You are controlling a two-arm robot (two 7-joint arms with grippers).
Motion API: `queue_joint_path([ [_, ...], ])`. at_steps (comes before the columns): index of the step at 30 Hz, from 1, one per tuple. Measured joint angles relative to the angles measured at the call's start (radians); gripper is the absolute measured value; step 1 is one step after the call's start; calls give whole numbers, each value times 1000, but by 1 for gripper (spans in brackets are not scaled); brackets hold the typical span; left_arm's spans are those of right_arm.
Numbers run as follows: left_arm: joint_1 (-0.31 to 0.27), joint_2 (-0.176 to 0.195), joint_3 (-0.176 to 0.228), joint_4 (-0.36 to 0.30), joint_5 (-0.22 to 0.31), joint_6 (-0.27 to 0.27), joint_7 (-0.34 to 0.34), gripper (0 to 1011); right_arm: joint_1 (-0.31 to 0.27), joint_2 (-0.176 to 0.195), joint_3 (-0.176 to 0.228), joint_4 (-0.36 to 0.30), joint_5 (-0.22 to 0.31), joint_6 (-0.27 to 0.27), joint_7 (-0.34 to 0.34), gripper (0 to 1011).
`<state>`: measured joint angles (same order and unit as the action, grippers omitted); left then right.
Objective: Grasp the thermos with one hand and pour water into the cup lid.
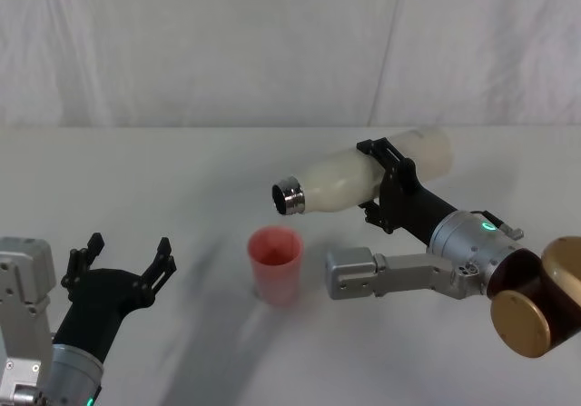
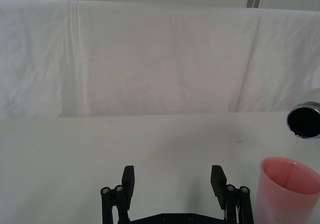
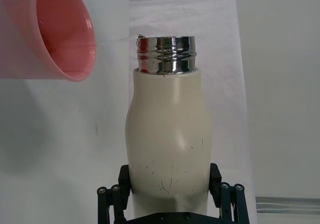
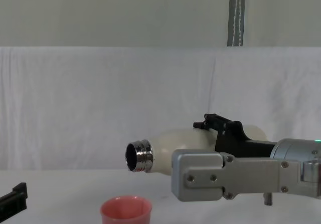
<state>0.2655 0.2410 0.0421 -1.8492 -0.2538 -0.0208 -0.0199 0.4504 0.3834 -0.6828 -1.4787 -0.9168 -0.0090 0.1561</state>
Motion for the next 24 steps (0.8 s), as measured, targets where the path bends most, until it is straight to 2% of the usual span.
queue_joint_path([
  [24, 0, 0, 0, 0, 0, 0, 0, 1001, 1, 6, -11, -19, -20, 10, 6, 950],
])
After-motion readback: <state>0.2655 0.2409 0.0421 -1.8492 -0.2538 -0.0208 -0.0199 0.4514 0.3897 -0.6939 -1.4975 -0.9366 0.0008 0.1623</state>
